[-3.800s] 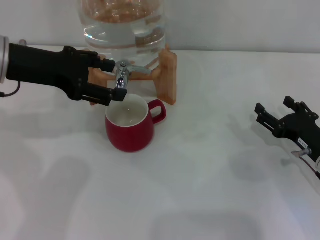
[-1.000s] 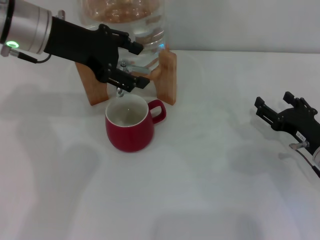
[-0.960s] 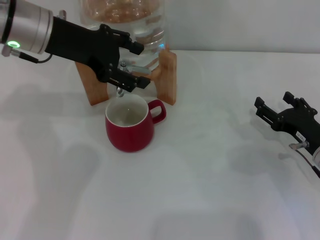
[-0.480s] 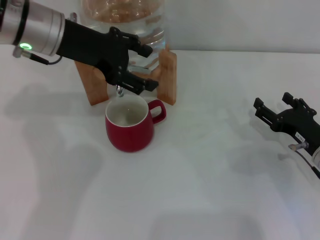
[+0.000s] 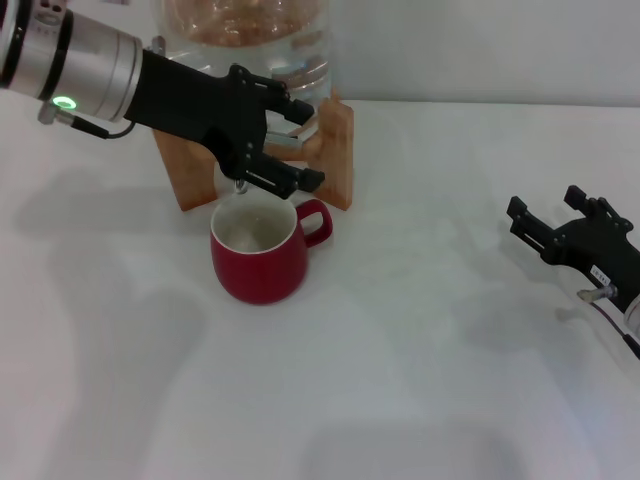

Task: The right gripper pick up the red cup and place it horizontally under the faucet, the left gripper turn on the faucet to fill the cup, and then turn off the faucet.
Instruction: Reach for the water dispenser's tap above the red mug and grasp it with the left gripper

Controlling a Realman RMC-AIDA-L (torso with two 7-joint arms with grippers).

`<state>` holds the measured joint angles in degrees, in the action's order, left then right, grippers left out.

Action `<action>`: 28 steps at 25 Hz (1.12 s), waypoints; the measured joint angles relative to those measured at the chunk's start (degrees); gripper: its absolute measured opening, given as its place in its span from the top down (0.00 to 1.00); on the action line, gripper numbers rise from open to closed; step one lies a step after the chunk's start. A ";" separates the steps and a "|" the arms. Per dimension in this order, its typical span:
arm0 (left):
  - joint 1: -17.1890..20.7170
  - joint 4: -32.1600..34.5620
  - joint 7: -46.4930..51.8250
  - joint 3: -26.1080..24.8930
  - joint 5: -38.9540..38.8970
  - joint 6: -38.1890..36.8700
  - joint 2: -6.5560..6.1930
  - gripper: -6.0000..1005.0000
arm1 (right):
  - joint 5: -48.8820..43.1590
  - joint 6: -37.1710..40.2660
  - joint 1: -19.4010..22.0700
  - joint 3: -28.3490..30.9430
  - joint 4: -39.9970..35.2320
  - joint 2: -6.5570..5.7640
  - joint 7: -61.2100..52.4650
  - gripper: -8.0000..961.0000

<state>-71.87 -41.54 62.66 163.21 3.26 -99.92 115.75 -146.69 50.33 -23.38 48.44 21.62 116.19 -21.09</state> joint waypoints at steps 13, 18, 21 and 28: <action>0.20 0.04 0.27 -0.09 0.00 0.15 0.37 0.12 | 0.00 0.37 0.22 -0.71 0.00 0.00 0.00 0.11; 0.25 0.00 0.33 -0.09 0.00 0.49 0.47 0.12 | 0.00 0.43 0.19 -0.83 0.00 0.00 0.00 0.11; 0.25 -0.10 0.35 -0.09 0.00 0.90 0.75 0.12 | 0.00 0.50 0.18 -0.83 0.01 0.00 0.00 0.11; 0.13 -0.12 0.46 -0.09 0.47 1.22 0.95 0.12 | 0.00 0.51 0.04 -0.81 0.00 0.00 0.00 0.11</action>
<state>-71.74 -41.65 63.13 163.12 3.74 -98.70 116.70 -146.69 50.83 -23.34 47.63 21.62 116.19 -21.09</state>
